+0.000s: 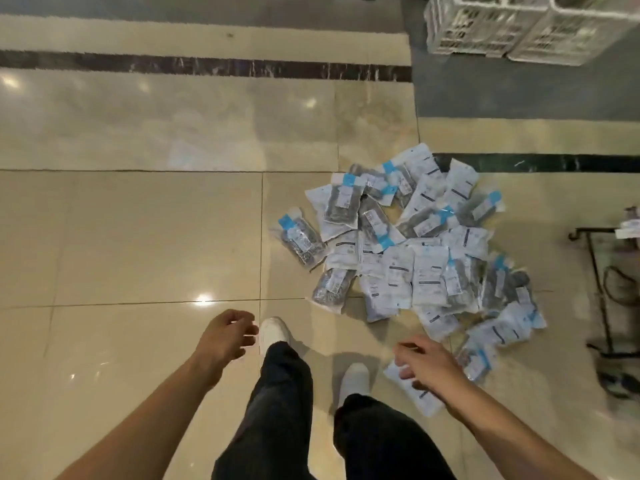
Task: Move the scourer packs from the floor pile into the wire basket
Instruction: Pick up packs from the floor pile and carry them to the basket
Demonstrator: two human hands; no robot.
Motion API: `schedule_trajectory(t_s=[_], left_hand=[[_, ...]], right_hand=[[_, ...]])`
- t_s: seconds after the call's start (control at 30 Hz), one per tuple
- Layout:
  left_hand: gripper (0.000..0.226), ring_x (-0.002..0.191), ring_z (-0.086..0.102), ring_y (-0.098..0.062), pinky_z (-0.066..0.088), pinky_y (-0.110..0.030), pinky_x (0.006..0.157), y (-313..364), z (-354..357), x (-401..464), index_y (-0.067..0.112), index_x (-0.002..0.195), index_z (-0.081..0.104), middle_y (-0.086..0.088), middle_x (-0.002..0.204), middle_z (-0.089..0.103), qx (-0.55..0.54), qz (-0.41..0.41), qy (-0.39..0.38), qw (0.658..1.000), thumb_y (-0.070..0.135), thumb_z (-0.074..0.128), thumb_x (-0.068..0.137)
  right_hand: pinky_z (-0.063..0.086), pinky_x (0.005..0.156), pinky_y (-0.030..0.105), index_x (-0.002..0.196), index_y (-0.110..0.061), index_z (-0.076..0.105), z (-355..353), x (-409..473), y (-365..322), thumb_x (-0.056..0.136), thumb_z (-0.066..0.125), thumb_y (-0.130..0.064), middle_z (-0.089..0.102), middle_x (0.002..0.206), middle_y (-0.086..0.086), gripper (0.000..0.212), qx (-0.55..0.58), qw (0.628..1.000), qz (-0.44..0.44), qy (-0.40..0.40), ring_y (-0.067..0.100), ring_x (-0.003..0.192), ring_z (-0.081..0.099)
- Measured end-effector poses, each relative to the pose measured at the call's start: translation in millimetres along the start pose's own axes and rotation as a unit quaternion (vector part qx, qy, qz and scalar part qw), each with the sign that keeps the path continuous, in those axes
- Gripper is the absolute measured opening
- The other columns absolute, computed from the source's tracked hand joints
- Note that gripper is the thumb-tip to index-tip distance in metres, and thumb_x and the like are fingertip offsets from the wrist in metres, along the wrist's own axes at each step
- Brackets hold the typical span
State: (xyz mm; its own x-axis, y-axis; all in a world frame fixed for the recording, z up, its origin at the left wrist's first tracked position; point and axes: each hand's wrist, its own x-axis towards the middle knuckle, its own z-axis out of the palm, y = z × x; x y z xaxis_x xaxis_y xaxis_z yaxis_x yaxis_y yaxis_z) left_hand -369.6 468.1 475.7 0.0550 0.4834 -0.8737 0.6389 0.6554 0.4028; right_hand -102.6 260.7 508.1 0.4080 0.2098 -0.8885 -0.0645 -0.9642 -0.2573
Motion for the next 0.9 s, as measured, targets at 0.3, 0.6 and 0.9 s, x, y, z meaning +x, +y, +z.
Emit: schedule_trajectory(t_s=[0.3, 0.6, 0.9], left_hand=[[0.036, 0.108, 0.069, -0.029, 0.055, -0.039, 0.084, -5, 80, 287, 0.014, 0.132, 0.055, -0.012, 0.118, 0.069, 0.117, -0.039, -0.059, 0.991, 0.017, 0.068, 0.099], [0.048, 0.109, 0.062, -0.021, 0.052, -0.034, 0.083, -55, 184, 531, 0.008, 0.134, 0.061, -0.003, 0.11, 0.061, -0.011, -0.044, -0.046, 0.998, 0.028, 0.075, 0.093], [0.058, 0.092, 0.075, -0.03, 0.056, -0.04, 0.036, -41, 227, 606, 0.005, 0.132, 0.06, -0.013, 0.122, 0.073, -0.223, -0.081, 0.024, 0.971, 0.024, 0.087, 0.085]], right_hand=[[0.046, 0.087, 0.031, 0.122, -0.026, 0.065, 113, 257, 4, 0.1, 0.065, -0.046, 0.066, 0.121, -0.003, 0.03, -0.061, 0.997, 0.021, -0.051, 0.017, 0.107, 0.061], [0.048, 0.11, 0.038, 0.148, -0.012, 0.048, 195, 518, 28, 0.077, 0.086, -0.057, 0.061, 0.141, 0.002, 0.092, 0.035, 0.996, 0.077, 0.034, 0.03, 0.131, 0.059], [0.058, 0.1, 0.053, 0.137, -0.019, 0.054, 250, 615, 60, 0.003, 0.085, -0.08, 0.071, 0.126, 0.006, 0.15, 0.235, 0.962, 0.1, 0.096, 0.033, 0.111, 0.07]])
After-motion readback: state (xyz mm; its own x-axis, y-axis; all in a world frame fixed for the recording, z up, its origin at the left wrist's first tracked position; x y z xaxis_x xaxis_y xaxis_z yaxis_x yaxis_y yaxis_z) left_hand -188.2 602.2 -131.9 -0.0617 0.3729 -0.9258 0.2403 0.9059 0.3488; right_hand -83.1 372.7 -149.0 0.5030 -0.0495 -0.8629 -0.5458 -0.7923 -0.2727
